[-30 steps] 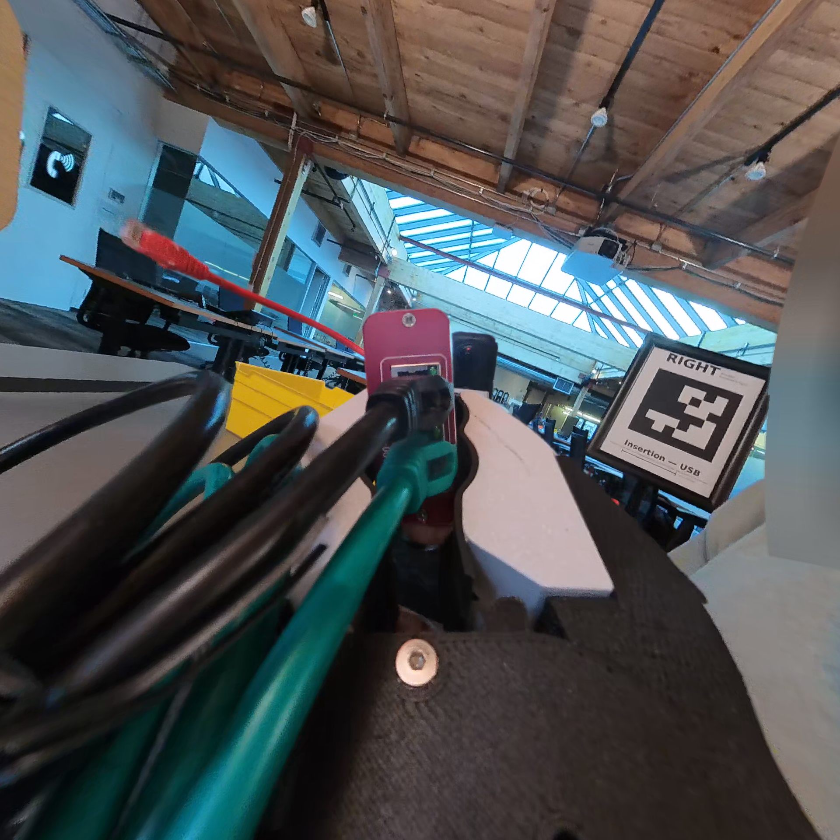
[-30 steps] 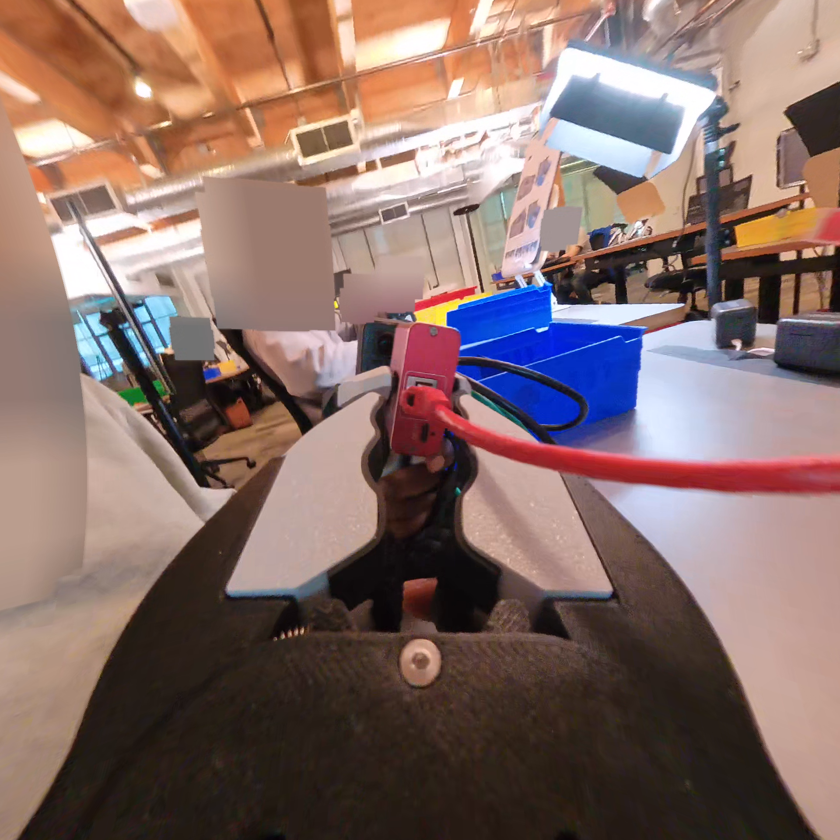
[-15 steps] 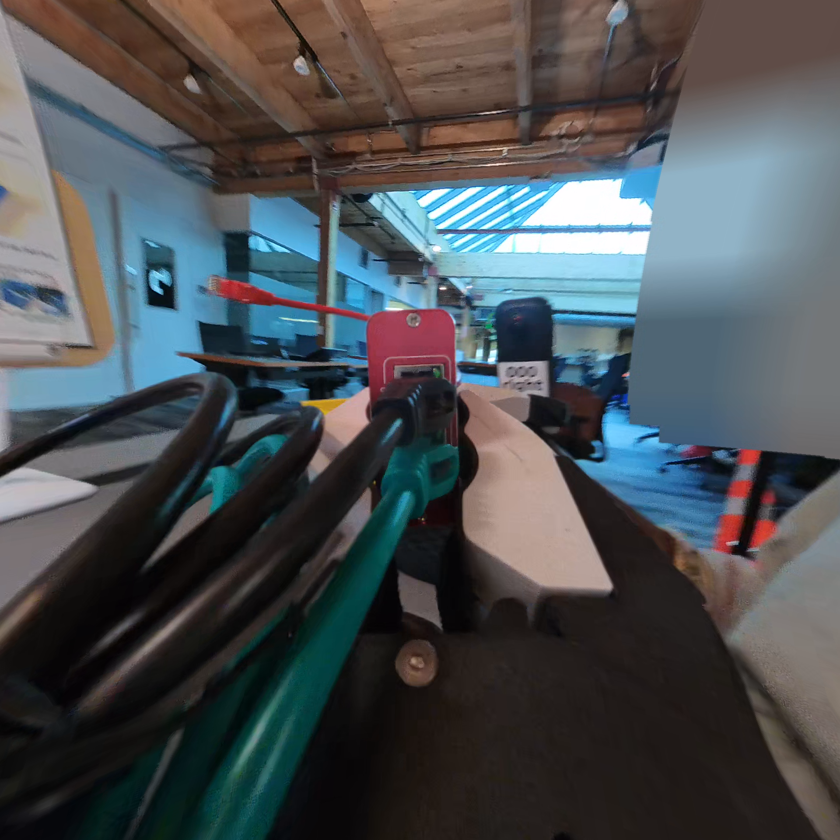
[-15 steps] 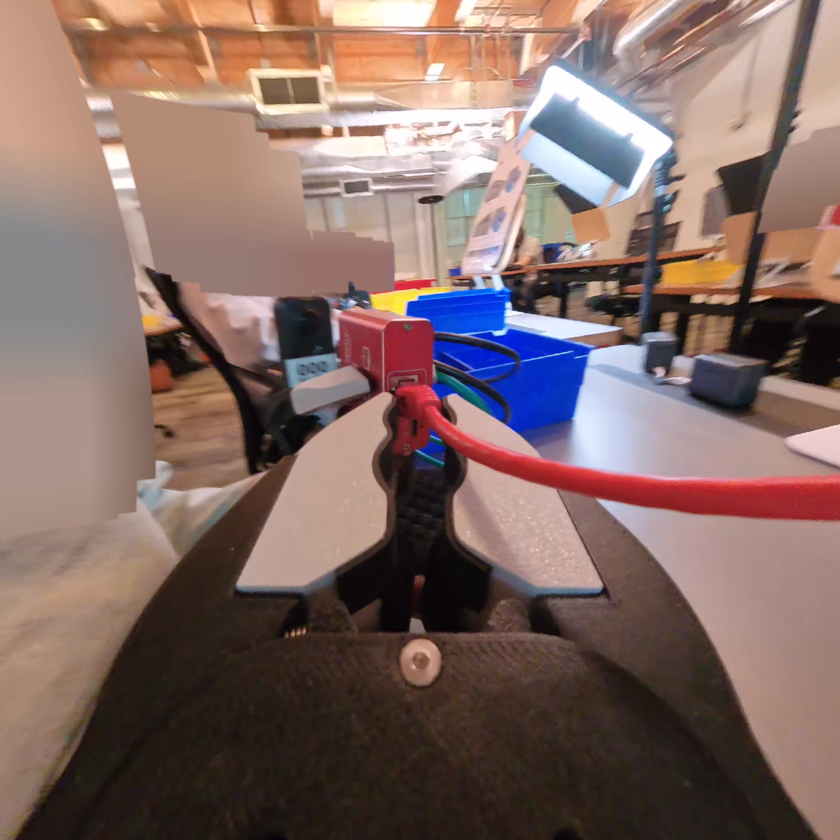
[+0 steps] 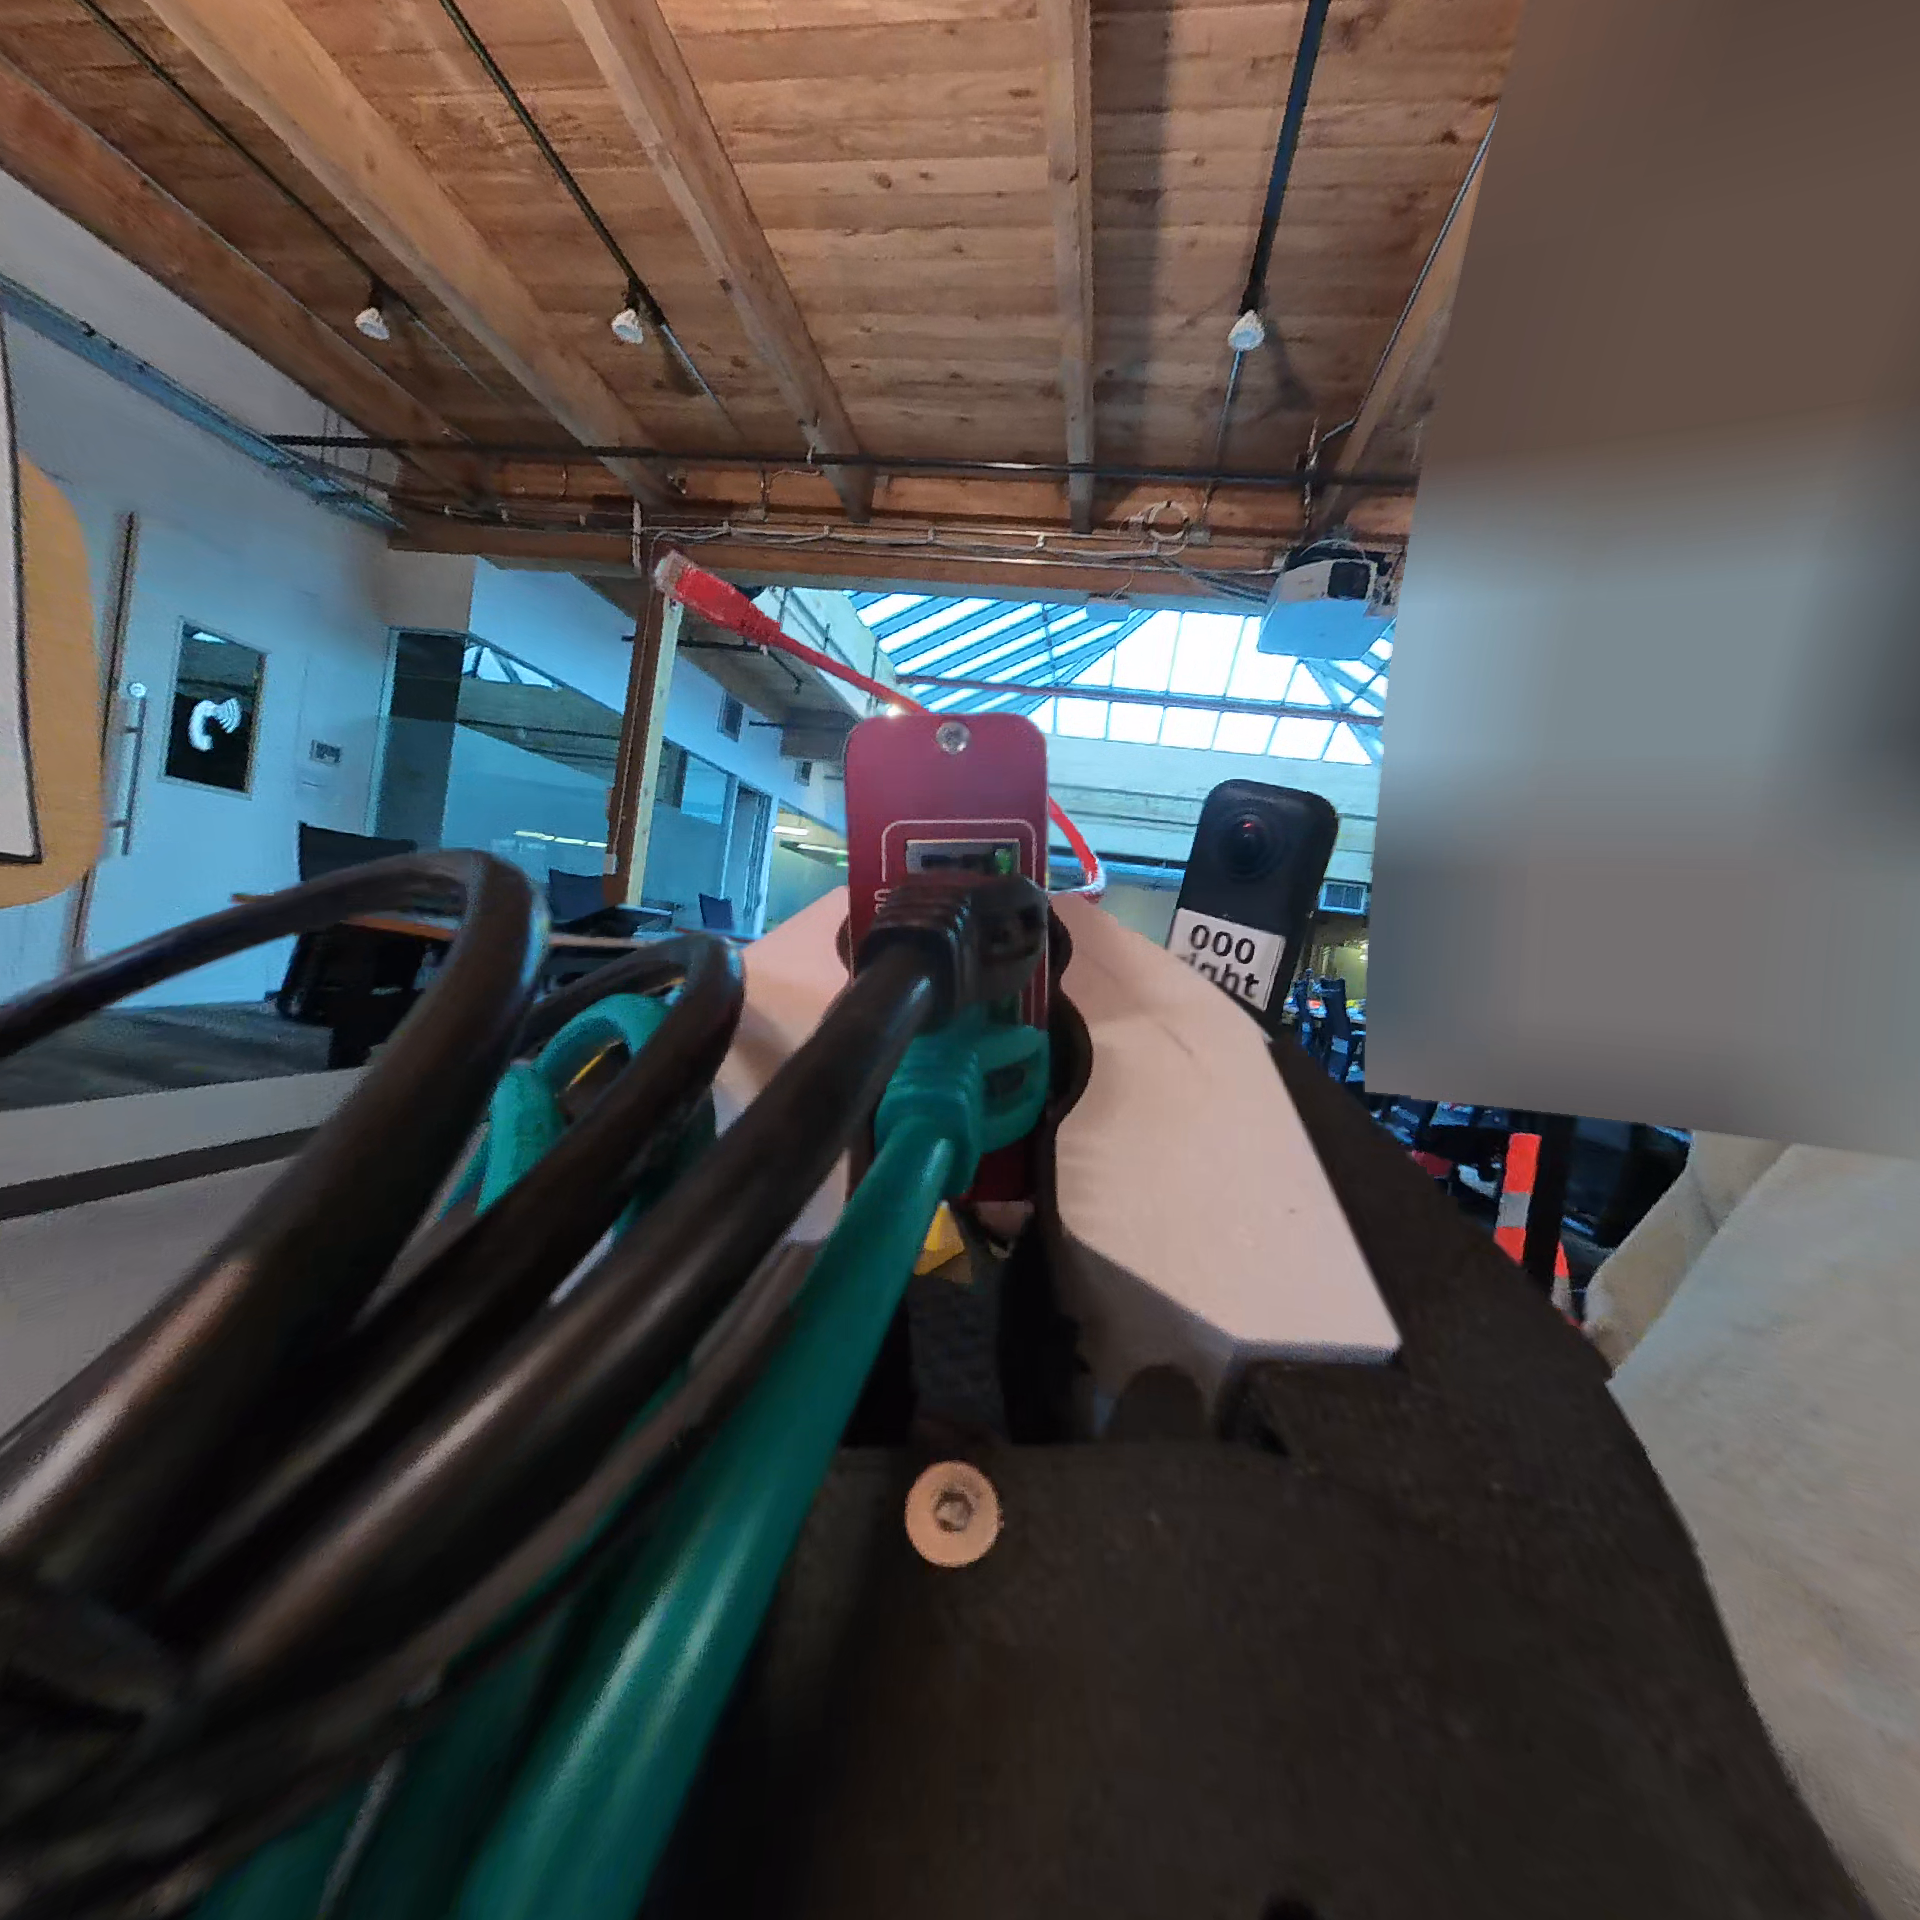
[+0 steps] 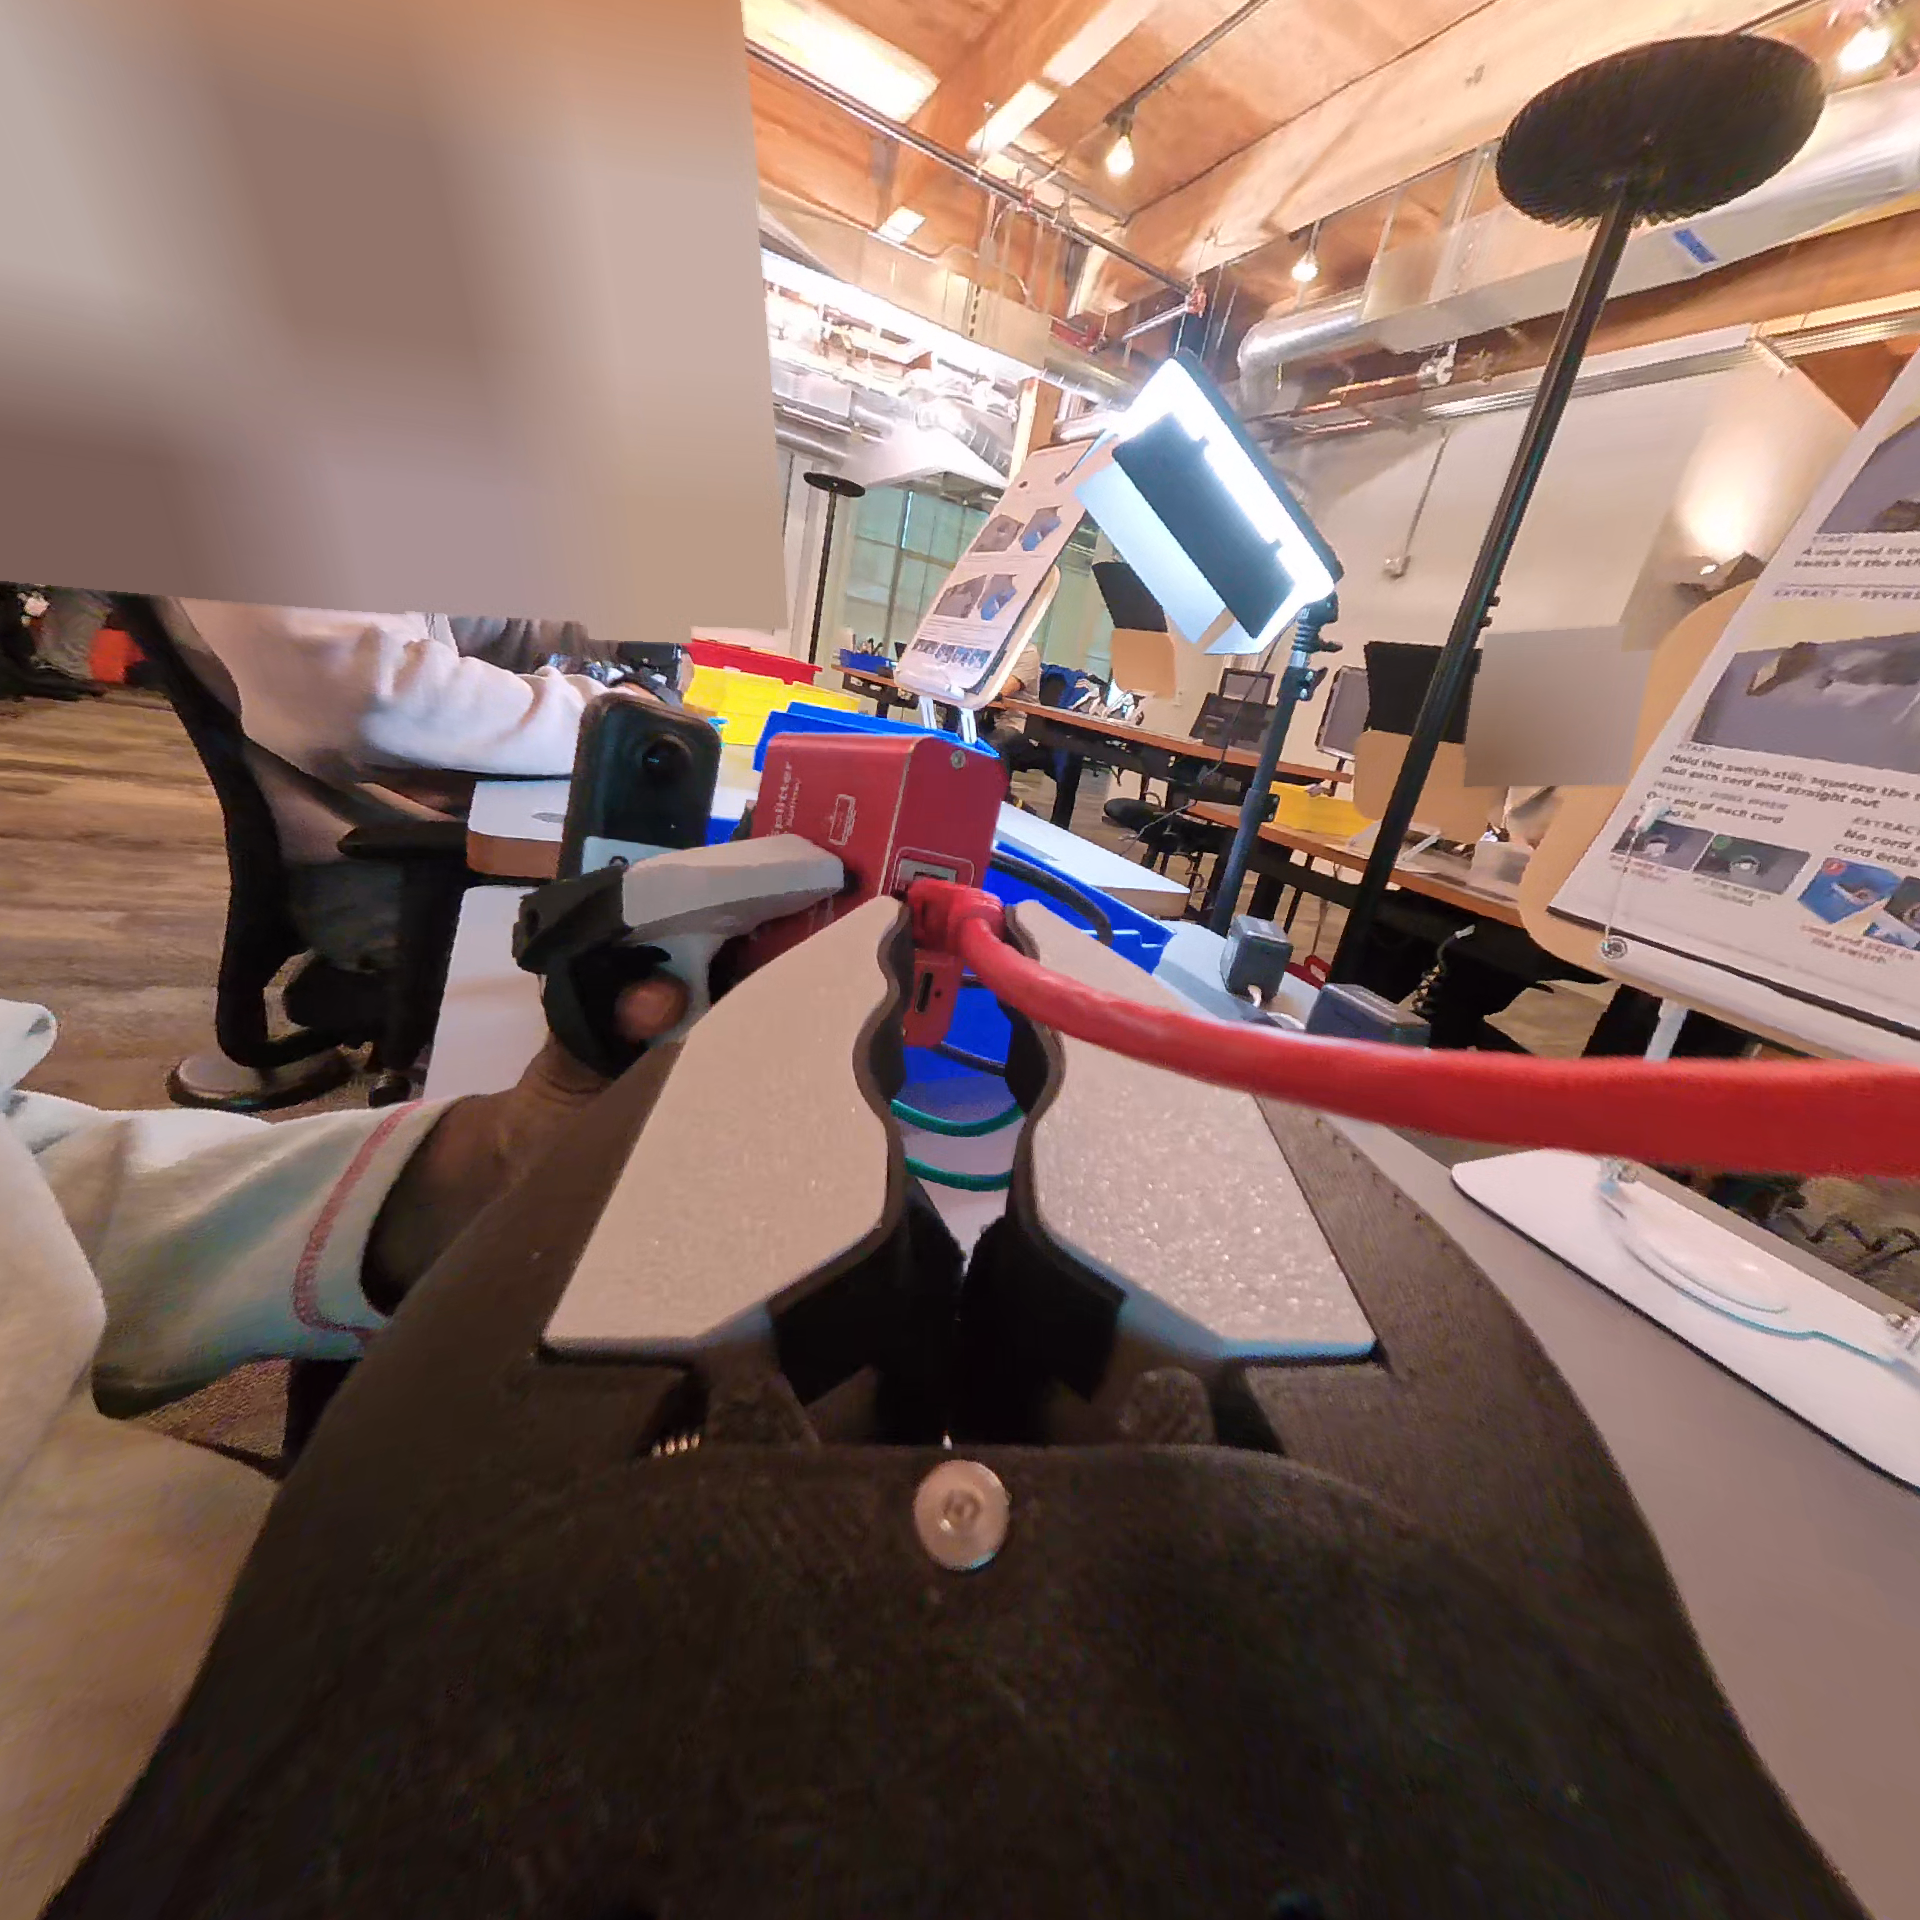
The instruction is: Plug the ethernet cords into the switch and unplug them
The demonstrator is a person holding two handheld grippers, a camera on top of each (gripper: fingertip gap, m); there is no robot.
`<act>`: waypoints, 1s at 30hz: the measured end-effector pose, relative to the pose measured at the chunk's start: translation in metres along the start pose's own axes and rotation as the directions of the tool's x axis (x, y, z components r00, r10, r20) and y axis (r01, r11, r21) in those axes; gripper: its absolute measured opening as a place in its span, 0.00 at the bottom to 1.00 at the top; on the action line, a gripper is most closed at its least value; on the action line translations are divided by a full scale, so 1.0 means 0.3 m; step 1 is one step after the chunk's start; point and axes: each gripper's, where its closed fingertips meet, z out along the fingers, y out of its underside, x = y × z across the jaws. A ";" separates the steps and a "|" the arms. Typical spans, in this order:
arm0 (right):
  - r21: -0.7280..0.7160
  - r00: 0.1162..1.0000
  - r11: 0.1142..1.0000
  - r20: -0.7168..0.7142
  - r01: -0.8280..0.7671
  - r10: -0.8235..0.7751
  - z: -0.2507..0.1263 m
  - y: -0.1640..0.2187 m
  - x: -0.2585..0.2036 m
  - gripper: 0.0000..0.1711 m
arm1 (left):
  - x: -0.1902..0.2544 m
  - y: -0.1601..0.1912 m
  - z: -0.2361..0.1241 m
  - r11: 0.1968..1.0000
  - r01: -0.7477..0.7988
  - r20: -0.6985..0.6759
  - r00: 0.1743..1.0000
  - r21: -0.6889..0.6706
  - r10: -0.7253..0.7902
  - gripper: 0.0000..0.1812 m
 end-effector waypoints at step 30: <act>-0.419 0.480 0.725 -0.866 -0.547 -0.138 -1.001 0.175 0.478 0.09 | -0.053 -0.071 -0.057 0.984 0.129 -0.012 0.992 0.122 -0.128 0.17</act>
